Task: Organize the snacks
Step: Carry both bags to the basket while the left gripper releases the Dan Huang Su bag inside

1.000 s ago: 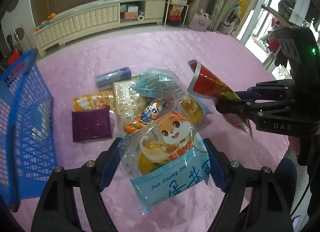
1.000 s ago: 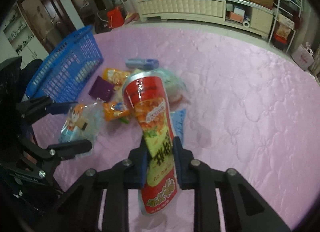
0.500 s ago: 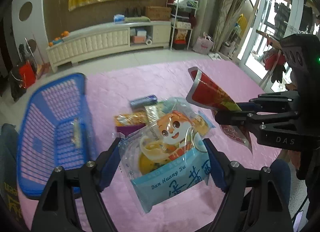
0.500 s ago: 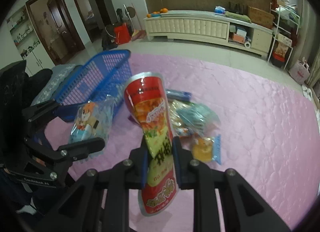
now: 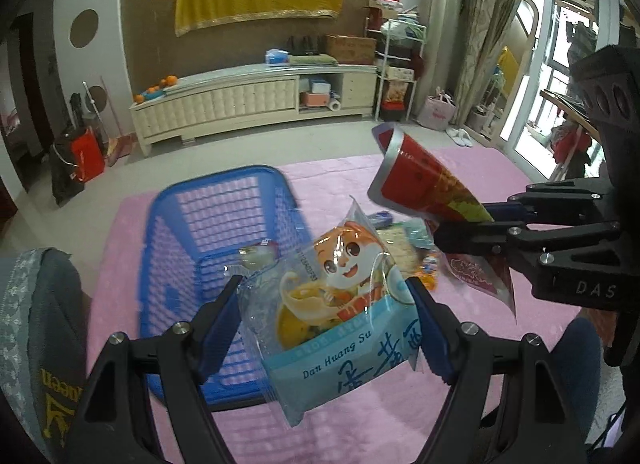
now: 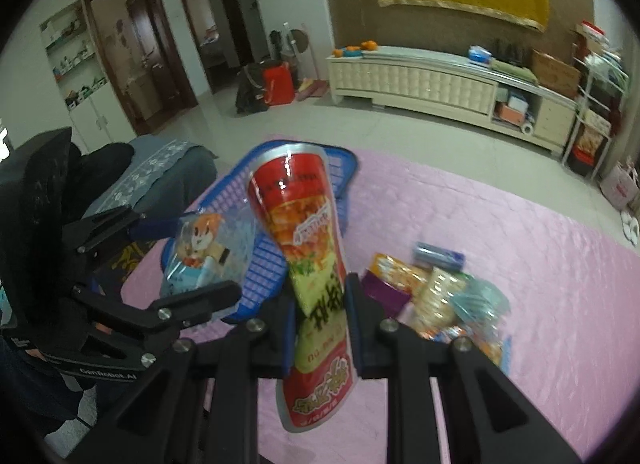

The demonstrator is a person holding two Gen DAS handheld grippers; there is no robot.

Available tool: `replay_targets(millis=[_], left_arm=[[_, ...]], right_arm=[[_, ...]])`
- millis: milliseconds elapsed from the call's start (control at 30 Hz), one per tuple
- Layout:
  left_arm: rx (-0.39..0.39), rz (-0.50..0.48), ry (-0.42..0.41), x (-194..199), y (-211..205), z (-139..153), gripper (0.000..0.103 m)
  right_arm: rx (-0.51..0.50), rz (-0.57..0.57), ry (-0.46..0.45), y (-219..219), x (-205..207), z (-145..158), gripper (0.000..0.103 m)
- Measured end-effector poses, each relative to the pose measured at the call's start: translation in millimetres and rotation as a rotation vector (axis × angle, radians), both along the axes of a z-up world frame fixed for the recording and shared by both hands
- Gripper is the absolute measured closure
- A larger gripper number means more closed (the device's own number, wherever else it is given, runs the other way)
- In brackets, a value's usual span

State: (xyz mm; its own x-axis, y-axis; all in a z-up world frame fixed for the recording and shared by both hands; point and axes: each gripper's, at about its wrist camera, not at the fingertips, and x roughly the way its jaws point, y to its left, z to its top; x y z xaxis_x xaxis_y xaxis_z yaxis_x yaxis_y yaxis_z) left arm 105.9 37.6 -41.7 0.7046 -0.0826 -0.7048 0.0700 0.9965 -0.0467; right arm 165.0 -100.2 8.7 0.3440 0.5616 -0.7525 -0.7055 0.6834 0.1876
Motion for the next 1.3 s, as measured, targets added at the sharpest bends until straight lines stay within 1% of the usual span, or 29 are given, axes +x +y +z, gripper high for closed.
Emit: replay_targets(millis=[100, 233, 333, 467, 600, 667, 733, 800, 967, 1067, 1133, 1167, 1200, 1233, 1300], left_arm=[[0.014, 0.030, 0.001, -1.3, 21.4, 2.1, 0.026], [0.053, 0.067, 0.014, 2.2, 46.9, 1.4, 0.026], [0.050, 0.091, 0.018, 6.2, 66.4, 2.5, 0.026], [0.048, 0.099, 0.022, 15.3, 84.3, 3.5, 0.026], [0.053, 0.097, 0.036, 28.5, 90.7, -1.7, 0.026], [0.043, 0.084, 0.060, 37.9, 91.5, -9.4, 0.026], [0.049, 0.066, 0.079, 46.0, 89.3, -17.5, 0.026], [0.053, 0.050, 0.098, 55.4, 87.5, -24.4, 0.026], [0.036, 0.041, 0.131, 72.7, 88.6, -34.0, 0.026], [0.026, 0.032, 0.128, 80.0, 90.6, -34.1, 0.025], [0.037, 0.041, 0.118, 84.7, 93.6, -33.8, 0.023], [0.044, 0.045, 0.115, 86.2, 95.1, -33.1, 0.021], [0.051, 0.050, 0.111, 87.1, 95.4, -31.5, 0.019], [0.057, 0.057, 0.102, 86.0, 95.8, -29.4, 0.019], [0.053, 0.072, 0.099, 82.9, 96.7, -26.1, 0.019]], right_arm=[[-0.014, 0.024, -0.005, 24.4, 2.2, 0.4, 0.077], [-0.024, 0.051, -0.010, 52.2, 4.1, -0.8, 0.077], [-0.035, 0.077, -0.006, 71.7, 10.4, -7.2, 0.077], [-0.054, 0.094, 0.001, 87.2, 21.6, -17.5, 0.077], [-0.082, 0.113, 0.008, 100.0, 35.1, -26.6, 0.077], [-0.099, 0.114, -0.001, 106.1, 37.0, -28.2, 0.077], [-0.091, 0.111, 0.016, 109.3, 43.2, -30.5, 0.077], [-0.105, 0.095, -0.011, 114.3, 46.6, -30.7, 0.077], [-0.109, 0.093, -0.017, 119.8, 54.8, -29.4, 0.077], [-0.107, 0.088, -0.027, 120.9, 57.8, -26.8, 0.077], [-0.098, 0.082, -0.029, 119.7, 58.3, -24.4, 0.077], [-0.097, 0.076, -0.040, 119.1, 59.1, -23.4, 0.077], [-0.107, 0.062, -0.074, 118.0, 56.9, -21.8, 0.077], [-0.114, 0.058, -0.085, 118.3, 56.6, -22.2, 0.077], [-0.113, 0.053, -0.068, 115.5, 56.2, -23.8, 0.077]])
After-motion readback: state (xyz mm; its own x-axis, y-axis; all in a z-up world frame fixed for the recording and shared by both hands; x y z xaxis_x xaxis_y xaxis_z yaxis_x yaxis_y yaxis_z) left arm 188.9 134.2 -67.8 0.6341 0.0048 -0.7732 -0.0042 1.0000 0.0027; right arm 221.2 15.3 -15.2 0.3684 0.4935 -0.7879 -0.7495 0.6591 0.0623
